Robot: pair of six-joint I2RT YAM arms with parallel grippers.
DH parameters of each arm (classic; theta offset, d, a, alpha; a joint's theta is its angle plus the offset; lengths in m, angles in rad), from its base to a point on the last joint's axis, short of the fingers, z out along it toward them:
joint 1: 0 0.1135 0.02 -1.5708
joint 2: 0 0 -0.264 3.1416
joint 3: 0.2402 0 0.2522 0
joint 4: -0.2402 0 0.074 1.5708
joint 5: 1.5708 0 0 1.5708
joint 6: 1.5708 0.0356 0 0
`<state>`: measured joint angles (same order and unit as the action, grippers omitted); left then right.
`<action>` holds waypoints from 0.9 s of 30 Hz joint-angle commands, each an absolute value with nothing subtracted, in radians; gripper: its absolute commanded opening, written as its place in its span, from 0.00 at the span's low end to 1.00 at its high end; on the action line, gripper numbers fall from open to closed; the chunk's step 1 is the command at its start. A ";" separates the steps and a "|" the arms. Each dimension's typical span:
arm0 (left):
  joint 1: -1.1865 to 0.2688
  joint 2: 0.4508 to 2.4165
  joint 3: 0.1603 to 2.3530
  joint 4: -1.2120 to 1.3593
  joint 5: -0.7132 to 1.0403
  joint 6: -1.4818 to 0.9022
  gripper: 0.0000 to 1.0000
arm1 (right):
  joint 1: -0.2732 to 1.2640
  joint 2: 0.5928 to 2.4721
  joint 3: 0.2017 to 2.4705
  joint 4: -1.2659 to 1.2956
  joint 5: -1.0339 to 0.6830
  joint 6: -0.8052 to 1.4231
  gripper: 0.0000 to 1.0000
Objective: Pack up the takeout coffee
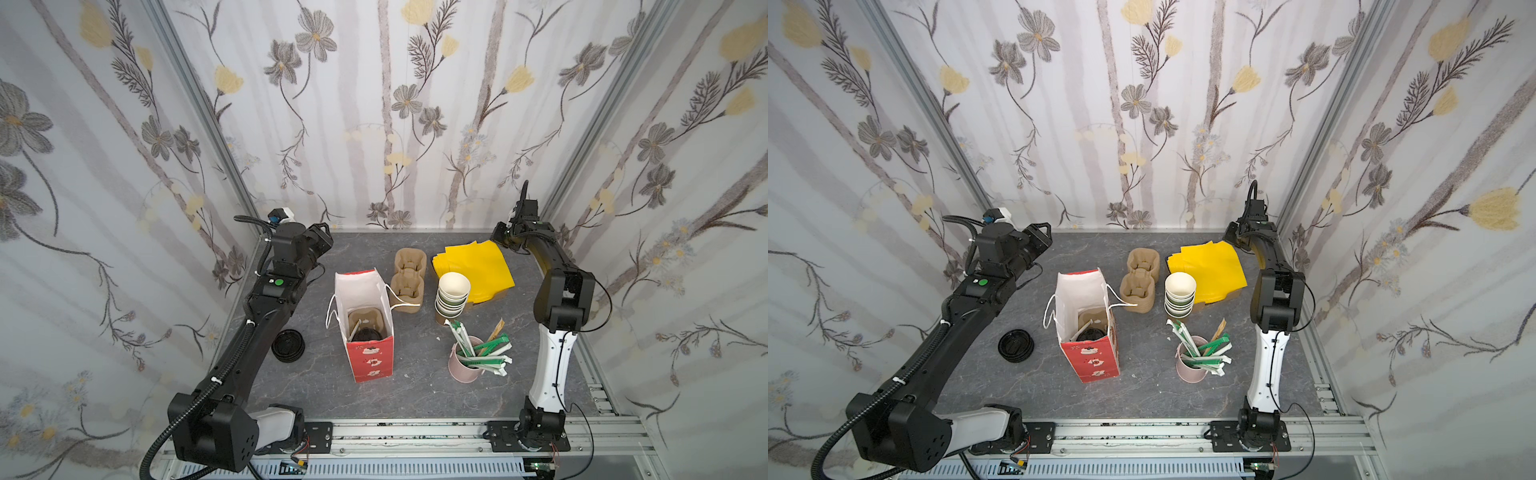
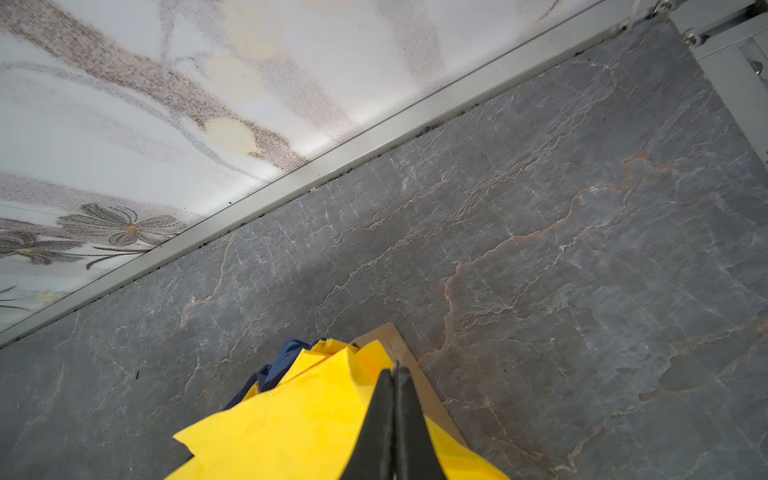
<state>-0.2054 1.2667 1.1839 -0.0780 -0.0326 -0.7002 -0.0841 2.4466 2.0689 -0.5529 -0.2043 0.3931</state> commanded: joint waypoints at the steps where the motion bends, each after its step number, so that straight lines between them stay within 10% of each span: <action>1: -0.205 1.263 1.183 -0.039 -0.046 -0.704 0.46 | -0.095 2.425 2.066 -0.532 -0.243 0.387 0.39; 7: -0.206 1.262 1.183 -0.035 -0.038 -0.704 0.46 | -0.117 2.391 2.025 -0.528 -0.237 0.301 0.66; 14: -0.206 1.262 1.179 -0.031 -0.033 -0.704 0.46 | -0.121 2.464 2.040 -0.595 -0.255 0.258 0.72; 27: -0.206 1.262 1.187 -0.030 -0.026 -0.696 0.46 | -0.127 2.506 2.043 -0.549 -0.340 0.279 0.32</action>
<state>-0.2054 1.2667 1.1797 -0.0647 -0.0246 -0.7059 -0.1257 2.5034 2.0346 -0.5858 -0.3119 0.2790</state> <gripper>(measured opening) 0.458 0.349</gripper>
